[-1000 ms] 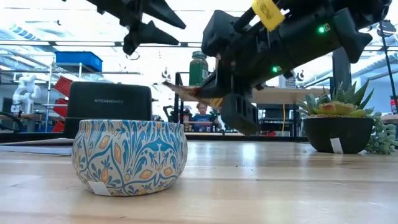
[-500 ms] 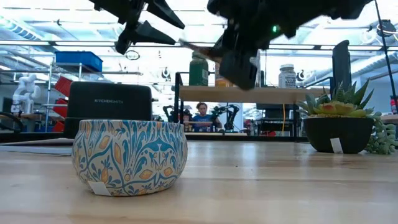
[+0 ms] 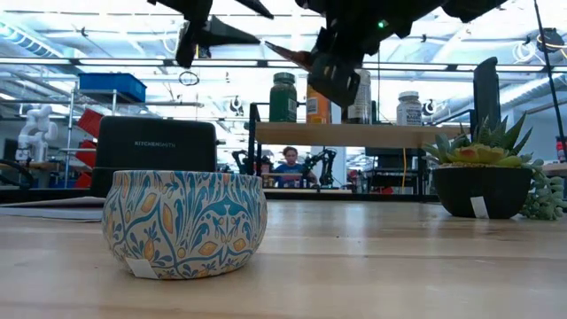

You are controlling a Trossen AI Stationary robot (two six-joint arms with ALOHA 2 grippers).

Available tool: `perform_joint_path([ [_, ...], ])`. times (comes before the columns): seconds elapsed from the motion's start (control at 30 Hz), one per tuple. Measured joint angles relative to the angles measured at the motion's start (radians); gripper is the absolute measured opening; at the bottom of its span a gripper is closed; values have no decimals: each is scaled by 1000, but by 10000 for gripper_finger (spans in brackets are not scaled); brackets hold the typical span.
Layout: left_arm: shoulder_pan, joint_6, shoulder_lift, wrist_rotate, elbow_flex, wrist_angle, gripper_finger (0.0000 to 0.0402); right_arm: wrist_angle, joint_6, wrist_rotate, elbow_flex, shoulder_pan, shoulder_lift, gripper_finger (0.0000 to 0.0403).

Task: Shelf spices
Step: Put the orange seasoning pack on the shelf

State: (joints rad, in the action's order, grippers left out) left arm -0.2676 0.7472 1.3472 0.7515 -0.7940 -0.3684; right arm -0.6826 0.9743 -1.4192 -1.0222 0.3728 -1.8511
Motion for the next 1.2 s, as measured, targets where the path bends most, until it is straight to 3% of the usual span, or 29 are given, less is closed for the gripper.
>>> perform_joint_path([
  [0.33,-3,-46,21,137,0,-34,187,-58,34,5,0,-9,6,5],
  [0.77,36,-2,103,4,0,-140,184,-117,67,29,0,-14,6,5],
  [0.9,37,-101,106,-8,0,-187,139,-115,67,30,0,-14,6,5],
  [1.07,39,-201,106,-51,-7,-183,21,-114,67,27,0,-12,6,4],
  [1.2,38,-282,106,-51,-8,-167,6,-111,63,30,0,-13,6,6],
])
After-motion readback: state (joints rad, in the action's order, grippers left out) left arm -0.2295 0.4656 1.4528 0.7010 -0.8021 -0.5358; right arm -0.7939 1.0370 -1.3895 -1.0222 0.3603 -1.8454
